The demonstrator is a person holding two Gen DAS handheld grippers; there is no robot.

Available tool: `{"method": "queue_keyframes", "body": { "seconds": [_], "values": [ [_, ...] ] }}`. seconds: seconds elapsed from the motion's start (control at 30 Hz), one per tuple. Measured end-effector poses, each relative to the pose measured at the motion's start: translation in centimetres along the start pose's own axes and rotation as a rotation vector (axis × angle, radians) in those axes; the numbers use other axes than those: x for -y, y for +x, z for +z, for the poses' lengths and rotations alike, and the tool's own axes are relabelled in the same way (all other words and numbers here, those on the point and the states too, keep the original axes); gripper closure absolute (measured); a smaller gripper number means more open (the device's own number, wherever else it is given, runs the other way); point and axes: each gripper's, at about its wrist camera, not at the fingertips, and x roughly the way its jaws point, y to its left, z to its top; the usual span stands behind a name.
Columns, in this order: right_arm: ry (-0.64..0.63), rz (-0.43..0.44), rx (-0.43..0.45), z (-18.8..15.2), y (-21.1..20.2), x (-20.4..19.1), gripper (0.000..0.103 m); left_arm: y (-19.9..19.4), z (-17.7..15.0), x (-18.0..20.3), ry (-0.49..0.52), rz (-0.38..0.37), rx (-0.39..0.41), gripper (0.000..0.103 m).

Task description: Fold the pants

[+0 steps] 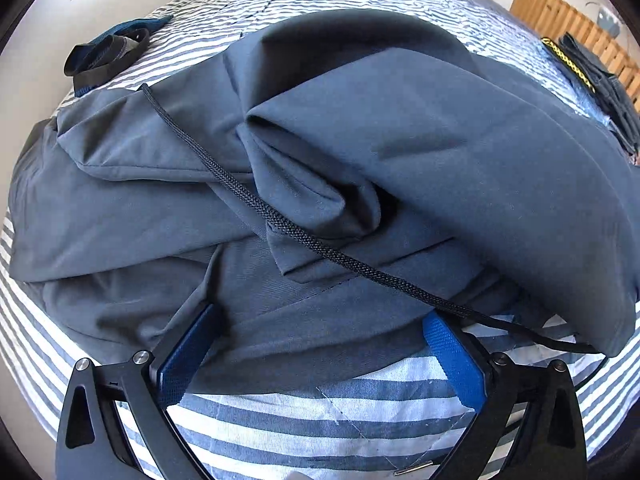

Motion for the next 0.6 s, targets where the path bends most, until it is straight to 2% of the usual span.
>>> {"method": "queue_keyframes", "body": {
  "seconds": [0.1, 0.17, 0.23, 0.33, 0.5, 0.6],
  "values": [
    [0.003, 0.017, -0.023, -0.4, 1.0, -0.2, 0.067, -0.3, -0.5, 0.1, 0.012, -0.006, 0.022, 0.000],
    [0.023, 0.032, -0.038, -0.7, 2.0, 0.0, 0.050, -0.7, -0.6, 0.2, 0.023, -0.018, 0.003, 0.001],
    [0.055, 0.084, -0.071, -0.9, 3.3, 0.3, 0.042, -1.8, -0.8, 0.2, 0.020, -0.060, 0.006, 0.005],
    [0.101, 0.158, -0.118, -0.8, 5.3, 0.2, 0.037, -4.9, -1.4, 0.8, 0.024, -0.128, 0.046, 0.005],
    [0.173, 0.190, -0.168, -0.3, 9.0, -0.3, 0.033, -9.4, -1.2, 3.3, 0.104, -0.173, 0.145, 0.005],
    [0.210, 0.208, -0.127, 0.3, 9.6, -0.3, 0.033, -9.1, 0.3, 4.3, 0.131, -0.171, 0.148, 0.005]
  ]
}}
